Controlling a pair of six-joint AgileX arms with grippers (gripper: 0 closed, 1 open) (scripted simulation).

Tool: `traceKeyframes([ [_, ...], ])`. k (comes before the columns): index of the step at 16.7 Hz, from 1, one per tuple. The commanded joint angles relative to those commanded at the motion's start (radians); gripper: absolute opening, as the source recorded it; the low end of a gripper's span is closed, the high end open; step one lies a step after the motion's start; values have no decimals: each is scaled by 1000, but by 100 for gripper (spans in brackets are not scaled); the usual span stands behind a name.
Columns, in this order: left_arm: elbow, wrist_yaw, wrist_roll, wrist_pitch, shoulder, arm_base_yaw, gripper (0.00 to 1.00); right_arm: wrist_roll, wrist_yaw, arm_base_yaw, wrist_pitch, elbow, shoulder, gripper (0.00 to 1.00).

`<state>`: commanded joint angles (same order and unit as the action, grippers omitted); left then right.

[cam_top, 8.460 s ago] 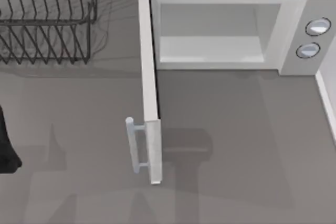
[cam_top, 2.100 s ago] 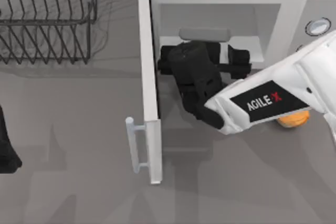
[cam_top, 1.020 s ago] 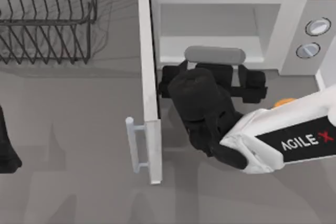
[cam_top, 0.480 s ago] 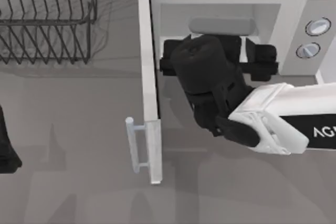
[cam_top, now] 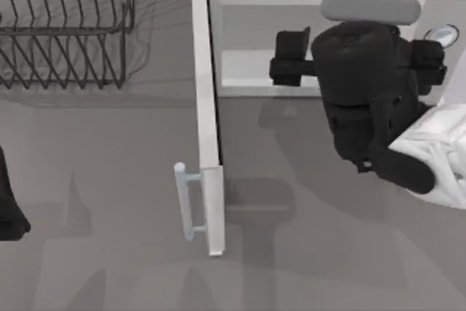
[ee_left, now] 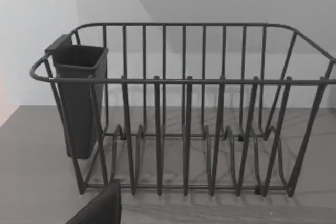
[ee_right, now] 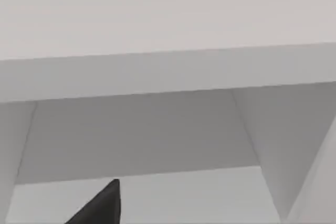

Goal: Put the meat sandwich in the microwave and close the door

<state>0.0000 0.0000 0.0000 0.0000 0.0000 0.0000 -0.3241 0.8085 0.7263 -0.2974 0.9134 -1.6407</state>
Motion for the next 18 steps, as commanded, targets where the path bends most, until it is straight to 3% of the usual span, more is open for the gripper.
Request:
traceKeyframes([
  [12, 0, 0, 0, 0, 0, 0, 100, 189, -558, -495, 241, -661, 1220, 100],
  [18, 0, 0, 0, 0, 0, 0, 100, 302, -776, -696, 296, -886, 1593, 100],
])
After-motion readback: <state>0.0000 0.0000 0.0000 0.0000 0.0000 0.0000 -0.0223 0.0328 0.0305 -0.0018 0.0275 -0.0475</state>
